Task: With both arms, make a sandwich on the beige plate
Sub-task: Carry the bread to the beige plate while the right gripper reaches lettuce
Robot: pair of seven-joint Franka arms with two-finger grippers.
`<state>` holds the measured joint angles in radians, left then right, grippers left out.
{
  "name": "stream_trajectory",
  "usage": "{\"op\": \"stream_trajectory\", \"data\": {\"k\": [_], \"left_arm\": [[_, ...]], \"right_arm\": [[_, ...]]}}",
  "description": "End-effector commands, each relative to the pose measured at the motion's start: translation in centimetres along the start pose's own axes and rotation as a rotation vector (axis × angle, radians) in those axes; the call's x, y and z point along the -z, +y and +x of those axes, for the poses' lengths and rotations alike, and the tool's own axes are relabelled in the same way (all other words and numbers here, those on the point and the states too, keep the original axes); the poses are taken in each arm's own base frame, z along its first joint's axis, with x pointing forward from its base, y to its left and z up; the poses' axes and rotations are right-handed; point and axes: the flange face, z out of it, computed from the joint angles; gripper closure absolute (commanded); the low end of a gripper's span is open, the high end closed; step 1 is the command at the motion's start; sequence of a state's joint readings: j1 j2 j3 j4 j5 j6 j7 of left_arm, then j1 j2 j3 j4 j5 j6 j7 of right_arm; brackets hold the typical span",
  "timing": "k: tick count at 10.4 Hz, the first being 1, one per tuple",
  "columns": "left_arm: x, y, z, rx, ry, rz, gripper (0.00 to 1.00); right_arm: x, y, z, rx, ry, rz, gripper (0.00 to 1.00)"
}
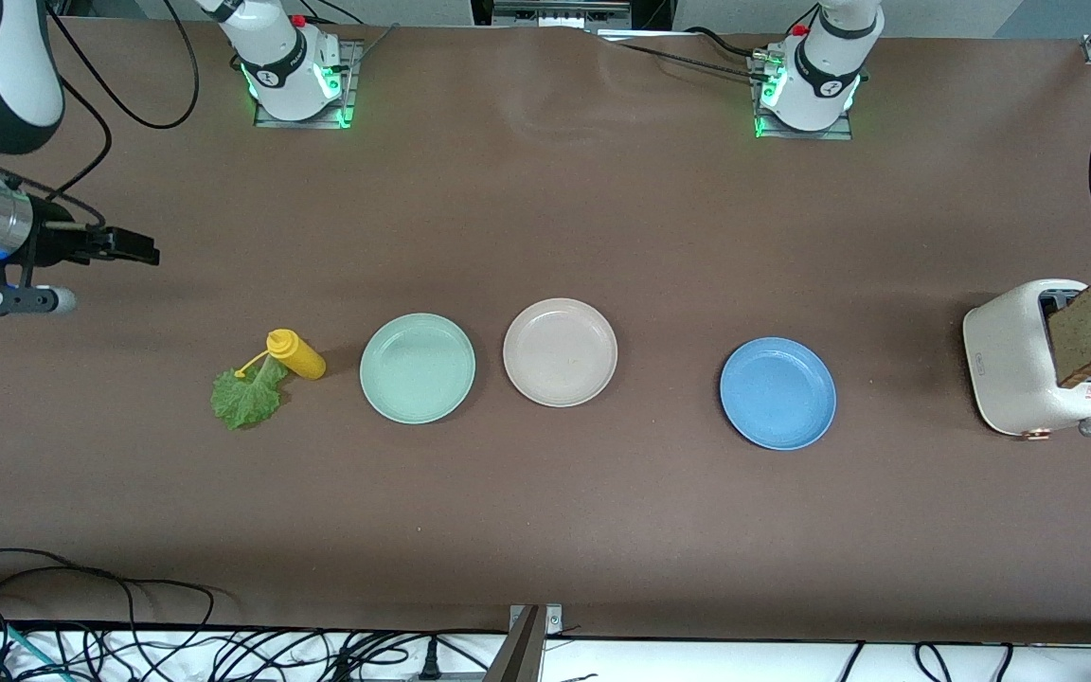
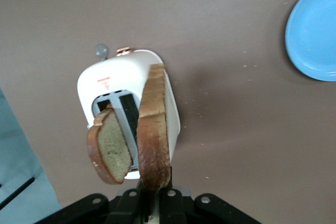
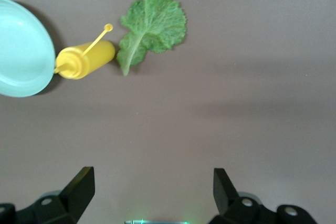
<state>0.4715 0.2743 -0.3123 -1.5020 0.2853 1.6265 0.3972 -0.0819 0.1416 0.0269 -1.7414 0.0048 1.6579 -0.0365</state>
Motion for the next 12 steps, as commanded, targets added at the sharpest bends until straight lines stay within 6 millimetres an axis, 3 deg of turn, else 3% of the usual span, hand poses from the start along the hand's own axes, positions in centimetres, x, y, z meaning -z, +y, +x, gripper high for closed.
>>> {"op": "stream_trajectory", "data": {"k": [1,4,7,9,12], "left_arm": [[1.6,4.5,1.7,-0.088,-0.014,0.005,1.0],[1.5,13.9,5.5,-0.261,-0.001,-0.047,1.0],[-3.2,23.7,9.9,-0.319,-0.042,-0.298,1.0],[-6.1,30.5,11.9,-0.252,-0.094,-0.466,1.0],[-8.6,37.7,15.2,-0.18,-0.027,-0.702,1.0]], "right_arm": [[-2.8,0.4,2.2,0.004,0.006,-0.005,0.0],[-7.0,0.6,5.2,0.001,0.017,-0.002,0.0],[-10.5,1.5,7.1,-0.012,0.009,0.01,0.0],[-13.9,1.3,8.1,-0.011,-0.028,0.017,0.0],[-16.8,1.0,9.6,-0.011,-0.012,0.024,0.0]]}}
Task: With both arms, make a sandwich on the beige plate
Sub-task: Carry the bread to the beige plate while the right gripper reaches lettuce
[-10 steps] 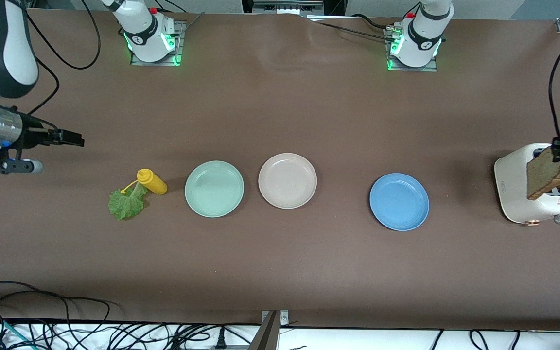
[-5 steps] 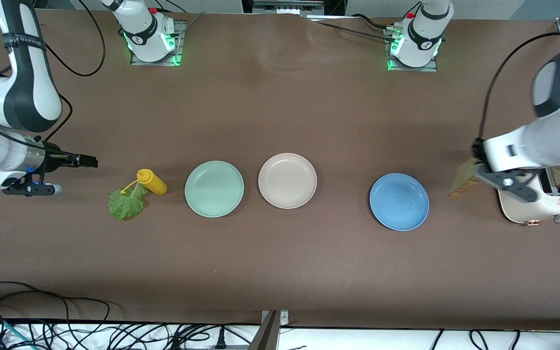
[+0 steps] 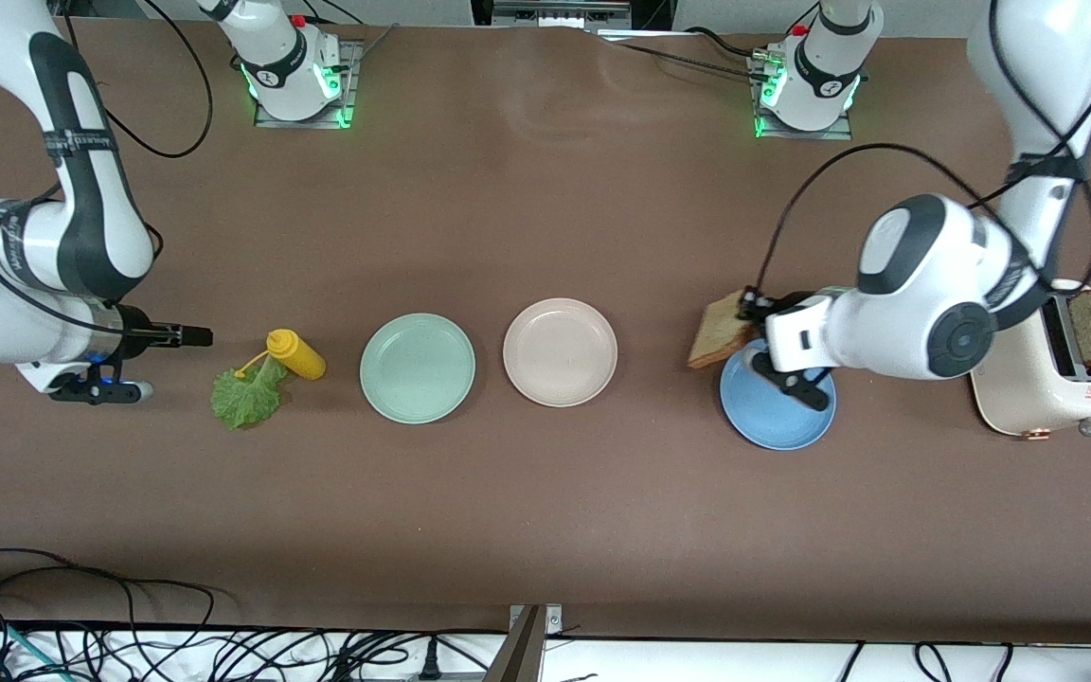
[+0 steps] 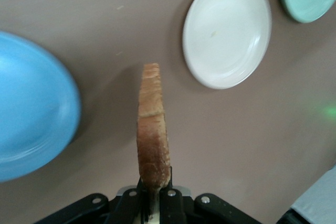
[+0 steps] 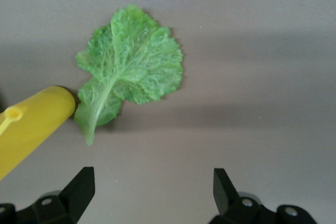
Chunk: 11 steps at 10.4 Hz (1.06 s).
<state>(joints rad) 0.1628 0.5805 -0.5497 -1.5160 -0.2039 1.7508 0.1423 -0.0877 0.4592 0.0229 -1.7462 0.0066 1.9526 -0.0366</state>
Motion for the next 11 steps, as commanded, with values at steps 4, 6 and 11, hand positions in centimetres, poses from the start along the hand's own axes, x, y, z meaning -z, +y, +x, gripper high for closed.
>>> {"op": "stream_trajectory", "data": {"k": [4,6,11], "left_arm": [[-7.0,4.4,5.3,0.056,0.117,-0.367,1.0],[-11.4,3.7,6.6,0.056,0.124,-0.458,1.0],[-17.0,1.4,8.4,-0.022,0.223,-0.526,1.0]], "right_arm": [[-5.0,-0.6,2.8,-0.051,0.044,0.097,0.0],[-7.0,-0.7,3.3,-0.062,0.039,0.1,0.0],[-9.0,-1.4,4.6,-0.067,0.057,0.115,0.0]]}}
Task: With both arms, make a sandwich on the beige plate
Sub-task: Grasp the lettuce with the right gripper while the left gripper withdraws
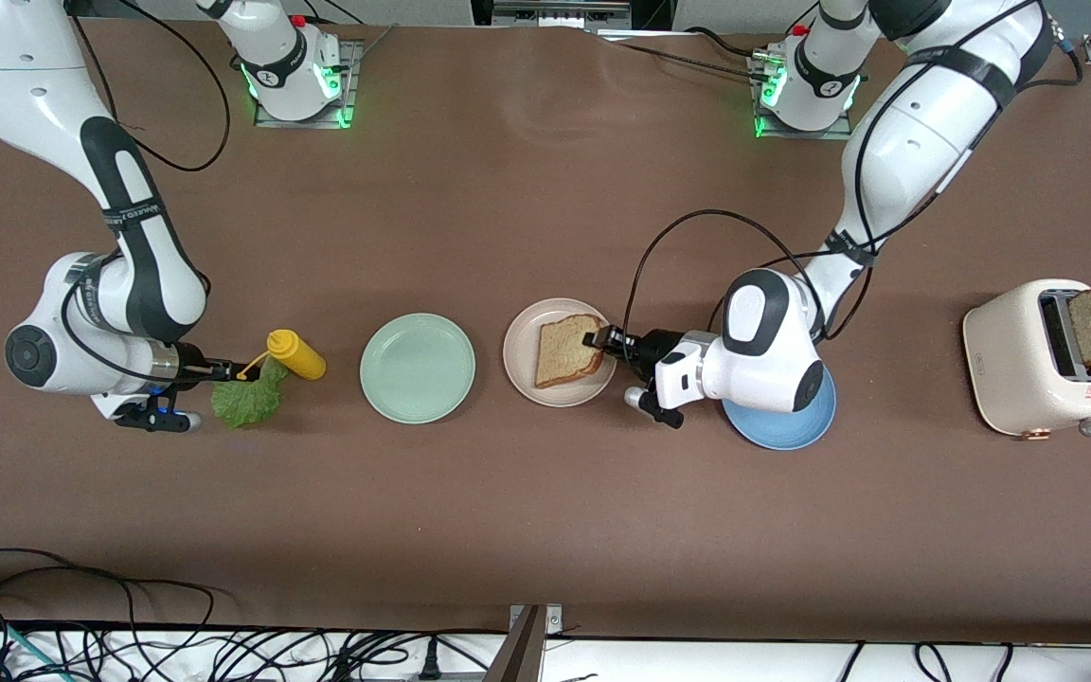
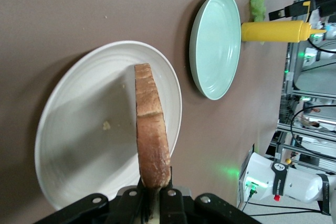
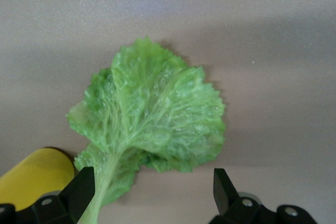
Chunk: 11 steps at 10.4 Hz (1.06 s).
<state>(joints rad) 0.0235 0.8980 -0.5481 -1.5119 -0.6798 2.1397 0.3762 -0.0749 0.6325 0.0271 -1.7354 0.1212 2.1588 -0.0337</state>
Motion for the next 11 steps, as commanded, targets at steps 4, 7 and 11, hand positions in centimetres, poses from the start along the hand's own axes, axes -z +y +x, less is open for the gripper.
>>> {"op": "stream_trajectory", "data": {"k": [4,7,11], "left_arm": [[-0.2,0.4,0.5,-0.066,0.047,-0.095,1.0],[-0.5,-0.1,0.2,-0.056,0.037,-0.095,0.83],[0.9,-1.5,0.0,-0.087,0.039,-0.053,0.0]], "right_arm": [[-1.3,0.0,2.1,-0.019,0.015,0.02,0.0],[-2.1,0.5,2.3,-0.05,0.017,0.053,0.35],[-0.6,0.9,2.5,-0.007,0.008,0.056,1.0]]}}
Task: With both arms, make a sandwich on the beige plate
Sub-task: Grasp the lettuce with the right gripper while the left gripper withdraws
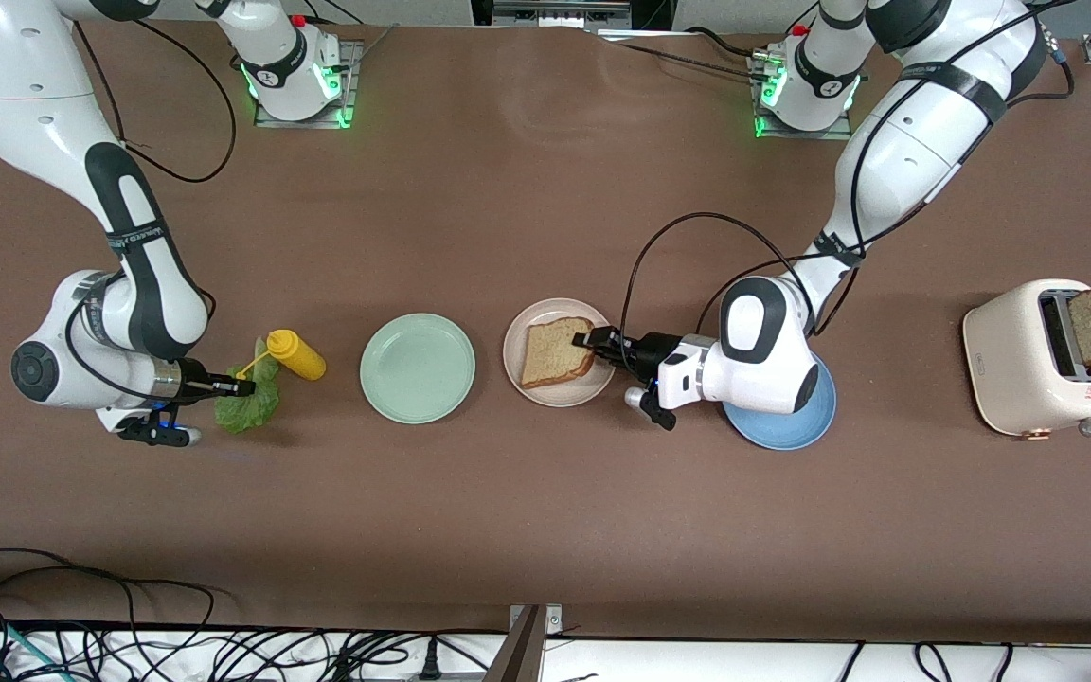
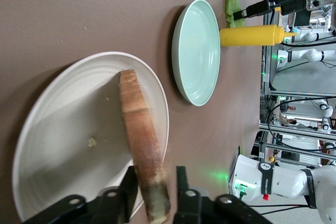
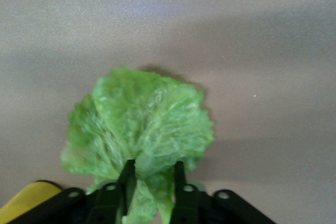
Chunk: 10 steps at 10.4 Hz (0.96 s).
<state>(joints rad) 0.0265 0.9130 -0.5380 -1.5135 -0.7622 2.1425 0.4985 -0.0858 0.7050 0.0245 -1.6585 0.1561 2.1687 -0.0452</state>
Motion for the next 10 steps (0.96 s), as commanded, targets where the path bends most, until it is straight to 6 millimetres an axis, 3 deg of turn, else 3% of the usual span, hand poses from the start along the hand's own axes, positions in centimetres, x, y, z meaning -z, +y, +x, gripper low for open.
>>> {"op": "stream_trajectory", "data": {"k": [1,3,6,10], "left_arm": [[1.8,-0.9,0.0,-0.055,-0.005,0.057,0.0],[4.3,-1.4,0.3,-0.112,-0.018,0.153,0.0],[9.7,-4.0,0.1,-0.185,-0.058,0.364,0.0],[15.2,-0.5,-0.3,-0.222,-0.078,0.451,0.0]], "right_arm": [[1.1,-0.2,0.6,0.018,-0.022,0.025,1.0],[3.0,-0.6,0.8,0.033,-0.058,0.024,1.0],[9.4,-0.9,0.1,0.132,-0.121,-0.031,1.0],[17.1,-0.6,-3.0,0.196,-0.151,-0.07,1.0]]}}
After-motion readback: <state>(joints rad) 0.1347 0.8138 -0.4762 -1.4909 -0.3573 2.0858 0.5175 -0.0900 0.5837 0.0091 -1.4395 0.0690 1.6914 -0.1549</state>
